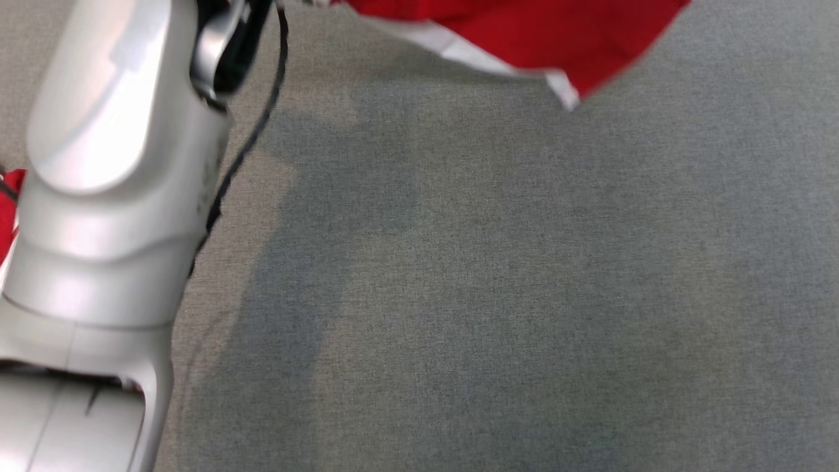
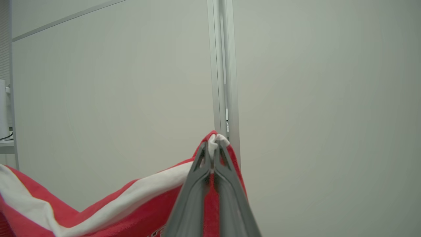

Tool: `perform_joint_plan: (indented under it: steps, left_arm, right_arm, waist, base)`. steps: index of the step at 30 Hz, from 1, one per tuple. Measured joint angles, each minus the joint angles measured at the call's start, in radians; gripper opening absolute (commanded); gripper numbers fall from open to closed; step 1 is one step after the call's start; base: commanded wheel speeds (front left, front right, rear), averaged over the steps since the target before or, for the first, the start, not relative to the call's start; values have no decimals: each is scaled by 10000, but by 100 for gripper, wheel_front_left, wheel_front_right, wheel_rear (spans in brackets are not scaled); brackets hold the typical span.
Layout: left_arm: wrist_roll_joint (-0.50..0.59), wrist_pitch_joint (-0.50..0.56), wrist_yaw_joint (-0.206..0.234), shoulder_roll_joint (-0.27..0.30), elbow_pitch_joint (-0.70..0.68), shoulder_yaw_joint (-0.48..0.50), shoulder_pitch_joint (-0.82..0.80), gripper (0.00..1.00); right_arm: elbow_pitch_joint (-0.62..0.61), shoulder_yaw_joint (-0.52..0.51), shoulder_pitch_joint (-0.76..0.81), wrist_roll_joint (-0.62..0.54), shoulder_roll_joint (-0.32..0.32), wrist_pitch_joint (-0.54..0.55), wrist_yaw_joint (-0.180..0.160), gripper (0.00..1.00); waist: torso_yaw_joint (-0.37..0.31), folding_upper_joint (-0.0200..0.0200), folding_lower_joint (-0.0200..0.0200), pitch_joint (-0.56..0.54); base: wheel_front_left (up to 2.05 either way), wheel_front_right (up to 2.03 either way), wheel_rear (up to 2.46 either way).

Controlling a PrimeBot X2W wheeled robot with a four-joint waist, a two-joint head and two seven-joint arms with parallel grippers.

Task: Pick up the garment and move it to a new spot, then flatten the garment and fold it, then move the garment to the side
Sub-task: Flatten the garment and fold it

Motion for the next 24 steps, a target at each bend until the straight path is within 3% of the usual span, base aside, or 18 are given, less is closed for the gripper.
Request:
perform_joint_plan:
  steps: [7,14,19,24]
  left_arm:
    - [-12,-706,25,-192,2959,10,-1562,0]
    - [-466,-809,10,-351,5912,-198,-1789,0]
    - [-1112,-853,-92,-362,7145,-529,-1506,0]
    - [-1933,-846,-169,-382,7632,-949,-958,0]
  right_arm:
    - [2591,976,-1518,420,612,-656,0,0]
    - [5354,2180,-1617,696,1407,-683,0,0]
    - [6441,2792,-1322,1218,1755,-671,0,0]
    - [6589,3319,-660,1885,1868,-840,0,0]
  waist:
    - [-15,0,0,104]
    - [-49,0,0,193]
    - [-62,0,0,249]
    - [-113,0,0,342]
  base:
    - [0,0,0]
    - [0,0,0]
    - [0,0,0]
    - [0,0,0]
